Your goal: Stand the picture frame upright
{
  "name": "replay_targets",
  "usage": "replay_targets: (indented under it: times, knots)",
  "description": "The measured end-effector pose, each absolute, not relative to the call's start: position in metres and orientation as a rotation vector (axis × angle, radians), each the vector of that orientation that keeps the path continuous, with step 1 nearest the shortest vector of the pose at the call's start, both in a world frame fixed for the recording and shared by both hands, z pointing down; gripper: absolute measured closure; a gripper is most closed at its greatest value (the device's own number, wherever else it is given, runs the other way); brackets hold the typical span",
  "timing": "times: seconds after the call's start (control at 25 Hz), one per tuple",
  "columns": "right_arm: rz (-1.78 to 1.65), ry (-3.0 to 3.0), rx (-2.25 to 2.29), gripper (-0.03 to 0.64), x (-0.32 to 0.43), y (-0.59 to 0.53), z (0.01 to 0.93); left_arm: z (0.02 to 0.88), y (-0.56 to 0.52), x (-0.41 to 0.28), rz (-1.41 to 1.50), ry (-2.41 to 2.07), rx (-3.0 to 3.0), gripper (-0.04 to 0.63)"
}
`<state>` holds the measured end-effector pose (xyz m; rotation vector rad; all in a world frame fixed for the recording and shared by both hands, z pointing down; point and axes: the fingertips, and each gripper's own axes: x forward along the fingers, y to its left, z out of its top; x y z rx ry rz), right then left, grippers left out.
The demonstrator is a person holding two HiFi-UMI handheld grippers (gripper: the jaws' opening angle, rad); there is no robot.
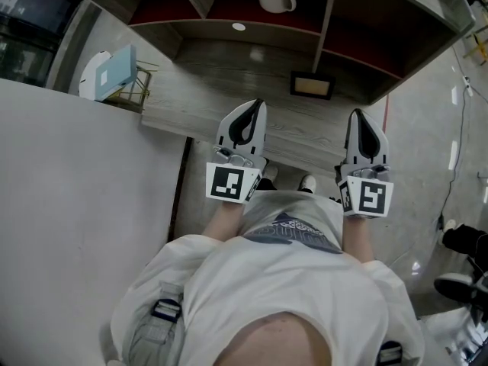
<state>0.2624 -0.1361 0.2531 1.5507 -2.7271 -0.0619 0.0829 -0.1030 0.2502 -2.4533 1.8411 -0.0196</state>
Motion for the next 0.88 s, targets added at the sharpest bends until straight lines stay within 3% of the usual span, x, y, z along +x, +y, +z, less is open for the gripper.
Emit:
replay_targets:
  times: [0.88]
  knots:
    - [-0.081, -2.69, 1.548, 0.62, 0.261, -0.121, 0.259, 0.252, -0.09, 0.07, -0.06, 1.883, -2.443, 0.591]
